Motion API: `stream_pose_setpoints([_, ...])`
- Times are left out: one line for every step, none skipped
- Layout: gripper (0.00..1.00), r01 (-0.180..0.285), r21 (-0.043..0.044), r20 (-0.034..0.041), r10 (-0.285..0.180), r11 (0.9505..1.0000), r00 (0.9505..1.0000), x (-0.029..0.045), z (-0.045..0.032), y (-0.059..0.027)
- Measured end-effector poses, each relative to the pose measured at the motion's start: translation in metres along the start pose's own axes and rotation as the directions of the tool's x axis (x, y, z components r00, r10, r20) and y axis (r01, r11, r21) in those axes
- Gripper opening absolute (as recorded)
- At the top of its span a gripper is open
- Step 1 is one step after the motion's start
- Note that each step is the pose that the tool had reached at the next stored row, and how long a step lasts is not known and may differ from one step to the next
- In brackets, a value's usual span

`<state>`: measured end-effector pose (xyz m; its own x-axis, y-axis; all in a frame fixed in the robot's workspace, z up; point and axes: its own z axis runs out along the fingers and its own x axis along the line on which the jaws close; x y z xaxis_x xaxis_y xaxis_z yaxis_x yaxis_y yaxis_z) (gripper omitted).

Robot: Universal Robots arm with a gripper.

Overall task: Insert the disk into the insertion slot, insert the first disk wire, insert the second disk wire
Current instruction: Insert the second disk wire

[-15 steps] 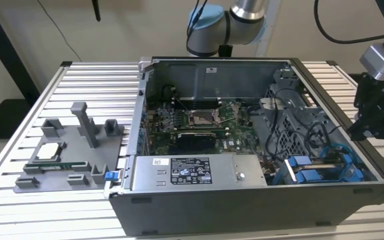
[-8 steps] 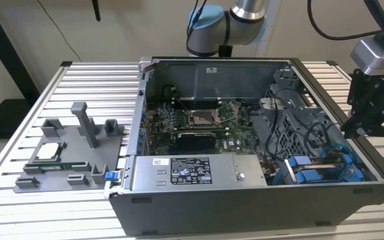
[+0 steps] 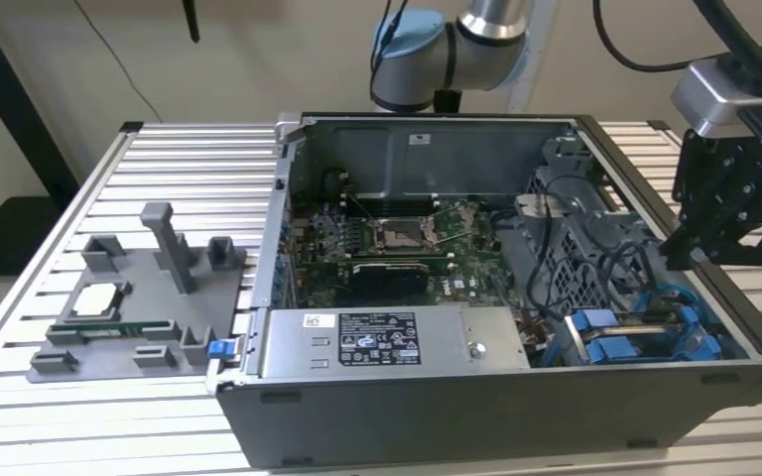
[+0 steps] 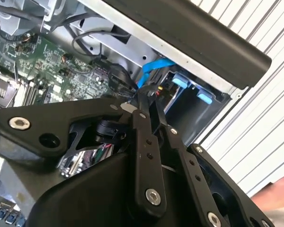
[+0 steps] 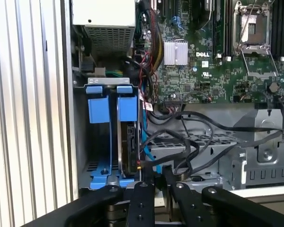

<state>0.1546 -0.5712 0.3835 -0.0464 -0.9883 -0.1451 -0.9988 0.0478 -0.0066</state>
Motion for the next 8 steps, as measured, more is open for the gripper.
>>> stream_pose_setpoints([1.0,0.0,0.0001,-0.0002,0.0,1.0,1.0,0.0,-0.001,0.0021])
stream_pose_setpoints([1.0,-0.001,0.0003,-0.0004,0.001,1.0,1.0,-0.0001,-0.0023,0.0041])
stream_pose_setpoints([1.0,-0.001,0.0003,-0.0004,0.001,1.0,1.0,-0.0002,-0.0033,0.0058])
stream_pose_setpoints([1.0,-0.001,0.0003,-0.0002,0.001,1.0,1.0,-0.0002,-0.0044,0.0075])
stream_pose_setpoints([1.0,-0.002,0.0004,-0.0001,0.002,1.0,1.0,-0.0003,-0.0055,0.0091])
stream_pose_setpoints([1.0,-0.002,0.0004,-0.0001,0.002,1.0,1.0,-0.0004,-0.0066,0.0109])
stream_pose_setpoints([1.0,-0.002,0.0005,-0.0001,0.002,1.0,1.0,-0.0004,-0.0075,0.0126])
stream_pose_setpoints([1.0,-0.002,0.0005,0.0001,0.002,1.0,1.0,-0.0004,-0.0082,0.0144])
